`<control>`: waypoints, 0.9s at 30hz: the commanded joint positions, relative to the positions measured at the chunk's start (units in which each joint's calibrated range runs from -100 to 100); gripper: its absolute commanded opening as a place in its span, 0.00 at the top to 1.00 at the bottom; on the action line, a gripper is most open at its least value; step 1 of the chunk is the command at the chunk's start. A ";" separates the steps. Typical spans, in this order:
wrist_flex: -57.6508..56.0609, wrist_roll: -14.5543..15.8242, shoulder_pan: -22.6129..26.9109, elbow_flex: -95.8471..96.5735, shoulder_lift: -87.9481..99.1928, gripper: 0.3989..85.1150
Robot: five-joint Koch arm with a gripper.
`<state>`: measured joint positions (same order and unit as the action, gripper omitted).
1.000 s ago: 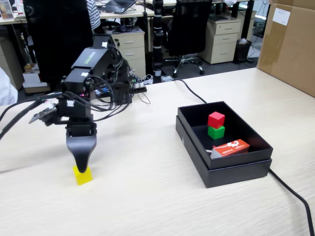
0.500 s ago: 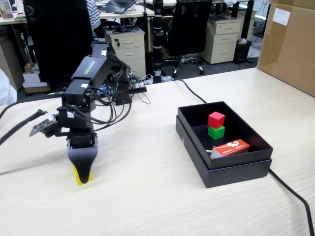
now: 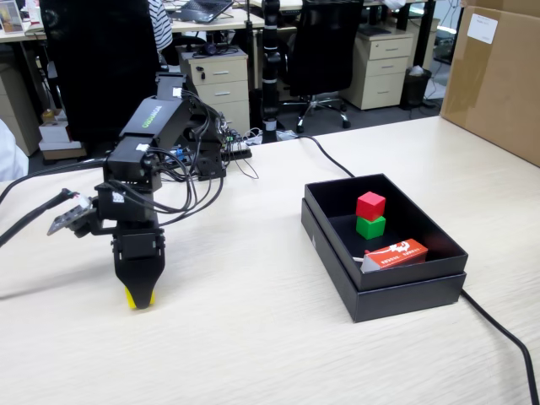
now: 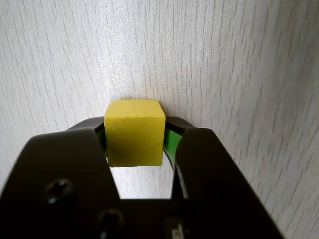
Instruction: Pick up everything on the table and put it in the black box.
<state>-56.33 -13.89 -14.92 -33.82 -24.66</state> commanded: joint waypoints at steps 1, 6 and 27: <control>0.74 0.15 -0.44 -1.72 2.46 0.99; -0.82 1.07 0.59 4.99 13.47 0.99; -2.37 15.78 28.96 18.05 57.53 0.99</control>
<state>-58.50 0.85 12.58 -5.89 35.66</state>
